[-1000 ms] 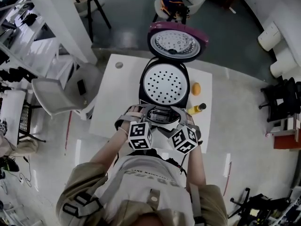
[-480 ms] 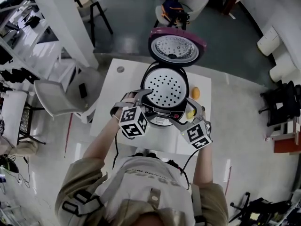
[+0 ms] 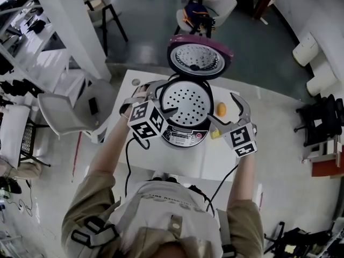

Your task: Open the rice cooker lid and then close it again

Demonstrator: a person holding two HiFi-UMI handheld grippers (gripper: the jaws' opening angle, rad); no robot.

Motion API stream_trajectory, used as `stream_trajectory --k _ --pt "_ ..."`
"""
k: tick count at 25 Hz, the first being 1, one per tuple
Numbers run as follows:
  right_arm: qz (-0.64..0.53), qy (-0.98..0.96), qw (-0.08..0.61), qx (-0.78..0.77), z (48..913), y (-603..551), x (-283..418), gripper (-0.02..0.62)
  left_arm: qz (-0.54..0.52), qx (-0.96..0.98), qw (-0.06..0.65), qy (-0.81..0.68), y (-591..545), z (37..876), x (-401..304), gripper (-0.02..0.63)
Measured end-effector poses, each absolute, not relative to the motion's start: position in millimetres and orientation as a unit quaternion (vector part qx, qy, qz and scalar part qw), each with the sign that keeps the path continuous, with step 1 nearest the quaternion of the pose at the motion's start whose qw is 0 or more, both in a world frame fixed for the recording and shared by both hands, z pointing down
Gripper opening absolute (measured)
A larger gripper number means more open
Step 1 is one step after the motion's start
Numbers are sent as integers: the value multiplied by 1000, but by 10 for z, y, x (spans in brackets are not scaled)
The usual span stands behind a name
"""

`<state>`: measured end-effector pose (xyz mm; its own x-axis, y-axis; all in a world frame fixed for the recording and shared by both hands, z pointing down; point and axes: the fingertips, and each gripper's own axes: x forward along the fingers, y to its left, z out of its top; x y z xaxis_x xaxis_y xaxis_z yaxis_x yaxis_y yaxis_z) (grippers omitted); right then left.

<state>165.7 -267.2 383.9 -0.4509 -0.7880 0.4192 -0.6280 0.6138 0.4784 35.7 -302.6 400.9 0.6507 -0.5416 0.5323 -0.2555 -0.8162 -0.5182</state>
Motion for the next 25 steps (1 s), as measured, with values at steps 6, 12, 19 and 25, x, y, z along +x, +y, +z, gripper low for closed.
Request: stream_trajectory --k 6,12,19,25 --pt "-145 -838 296 435 3543 -2952 1783 422 -337 -886 203 244 -3346 3773 314 419" --pt "-137 -845 277 436 3464 -3198 1766 422 -328 -882 215 261 -3647 3615 341 419" --pt "-136 -842 279 442 3406 -3535 1819 422 -322 -877 223 279 -4009 3473 353 419" --pt "-132 -839 275 450 3371 -3804 1975 422 -308 -881 215 289 -4300 3406 335 419"
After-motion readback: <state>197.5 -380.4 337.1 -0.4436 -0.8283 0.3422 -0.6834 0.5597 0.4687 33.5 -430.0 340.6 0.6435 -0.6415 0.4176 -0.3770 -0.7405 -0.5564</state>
